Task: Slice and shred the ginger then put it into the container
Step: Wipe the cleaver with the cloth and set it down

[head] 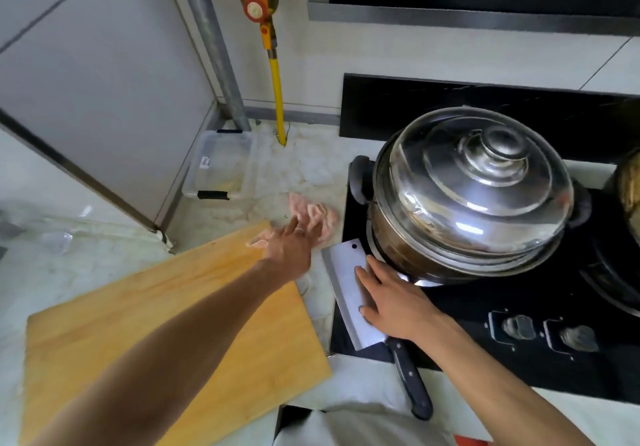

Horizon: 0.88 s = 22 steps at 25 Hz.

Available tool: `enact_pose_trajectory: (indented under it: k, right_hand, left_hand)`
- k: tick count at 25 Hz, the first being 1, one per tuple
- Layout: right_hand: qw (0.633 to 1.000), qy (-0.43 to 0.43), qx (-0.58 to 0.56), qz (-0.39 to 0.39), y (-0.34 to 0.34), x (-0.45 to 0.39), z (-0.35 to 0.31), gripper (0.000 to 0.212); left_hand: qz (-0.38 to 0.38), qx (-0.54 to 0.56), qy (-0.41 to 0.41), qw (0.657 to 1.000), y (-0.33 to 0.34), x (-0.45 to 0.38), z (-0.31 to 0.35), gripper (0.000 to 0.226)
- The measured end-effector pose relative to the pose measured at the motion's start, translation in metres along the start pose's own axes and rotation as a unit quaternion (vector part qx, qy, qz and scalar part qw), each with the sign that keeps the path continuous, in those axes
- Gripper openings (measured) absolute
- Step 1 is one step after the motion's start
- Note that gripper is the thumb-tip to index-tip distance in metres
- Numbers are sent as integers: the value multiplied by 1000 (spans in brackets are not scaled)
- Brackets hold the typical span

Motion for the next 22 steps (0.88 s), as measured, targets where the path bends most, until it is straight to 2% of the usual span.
enact_pose_trajectory:
  k: [3,6,10,14,18,20,22]
  right_hand:
    - [1000,-9,9,9,9,8,-1,73]
    - [1000,-17,7,9,22,23,1,75]
    - [999,-7,-21,32,33,64,7,82]
    - [996,87,-1,18,78,118,37,89]
    - [985,125,-119,31,97,130,45,51]
    - [959,135,-239,74,96,136,50,33]
    - [929,143,-322,112,90,145,53,25]
  left_hand:
    - [24,-74,94,993,18,46,38,75]
    - [-26,-137,138,981,27,54,32,74]
    - [-68,-87,31,993,17,37,29,78]
    - [-53,-54,-15,997,27,51,41,76]
    - [-13,-39,-13,999,22,60,47,76]
    - [-28,-44,-15,999,21,62,48,69]
    - [-44,-49,-30,997,24,61,48,66]
Point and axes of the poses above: each hand's wrist, its own x-axis away from the middle knuckle, its own y-axis out of the palm, z = x × y, the point moved 8 cm from there along -x, towards the middle knuckle, and after that the axes turned 8 degrees about -z, right-handed, at the moved point
